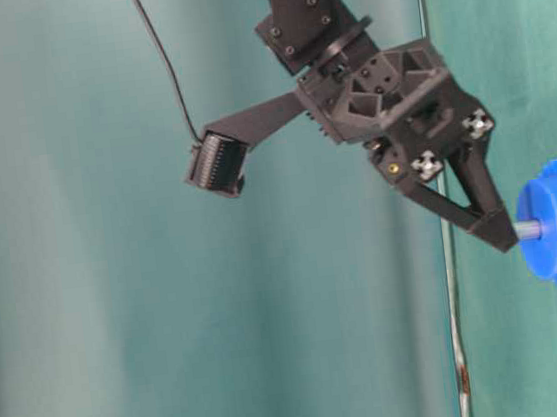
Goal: Insert the shaft placed at a random location into the center hole of the medium gear at another random location.
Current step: 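Align and lower the shaft into the blue gear's center hole, then open the right gripper to release the shaft in the gear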
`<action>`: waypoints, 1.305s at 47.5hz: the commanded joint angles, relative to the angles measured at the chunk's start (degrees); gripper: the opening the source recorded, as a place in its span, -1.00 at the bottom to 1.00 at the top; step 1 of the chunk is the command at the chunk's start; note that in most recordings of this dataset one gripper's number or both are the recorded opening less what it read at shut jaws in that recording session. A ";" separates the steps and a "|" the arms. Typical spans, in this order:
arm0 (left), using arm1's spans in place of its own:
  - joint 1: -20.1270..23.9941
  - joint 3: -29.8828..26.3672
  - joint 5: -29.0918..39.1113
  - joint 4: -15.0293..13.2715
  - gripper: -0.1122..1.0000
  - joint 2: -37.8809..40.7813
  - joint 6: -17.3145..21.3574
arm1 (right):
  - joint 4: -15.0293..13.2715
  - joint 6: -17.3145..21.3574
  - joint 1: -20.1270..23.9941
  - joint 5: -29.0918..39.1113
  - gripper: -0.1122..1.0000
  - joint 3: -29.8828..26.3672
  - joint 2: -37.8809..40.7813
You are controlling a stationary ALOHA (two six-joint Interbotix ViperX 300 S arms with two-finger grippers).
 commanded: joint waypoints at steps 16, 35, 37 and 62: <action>0.00 -1.14 -0.26 0.09 -0.80 0.26 -0.09 | 0.18 0.35 0.09 -0.88 -0.55 -1.05 0.09; 0.00 -1.14 -0.26 0.09 -0.80 0.44 -0.09 | 0.18 0.35 0.09 -0.79 -0.55 -0.97 0.26; 0.00 -1.14 -0.26 0.09 -0.80 0.44 -0.09 | 0.18 0.35 0.09 -0.70 -0.55 -1.05 0.26; 0.00 -1.14 -0.26 0.09 -0.80 0.44 -0.09 | 0.18 0.35 0.09 0.09 -0.54 -1.05 0.26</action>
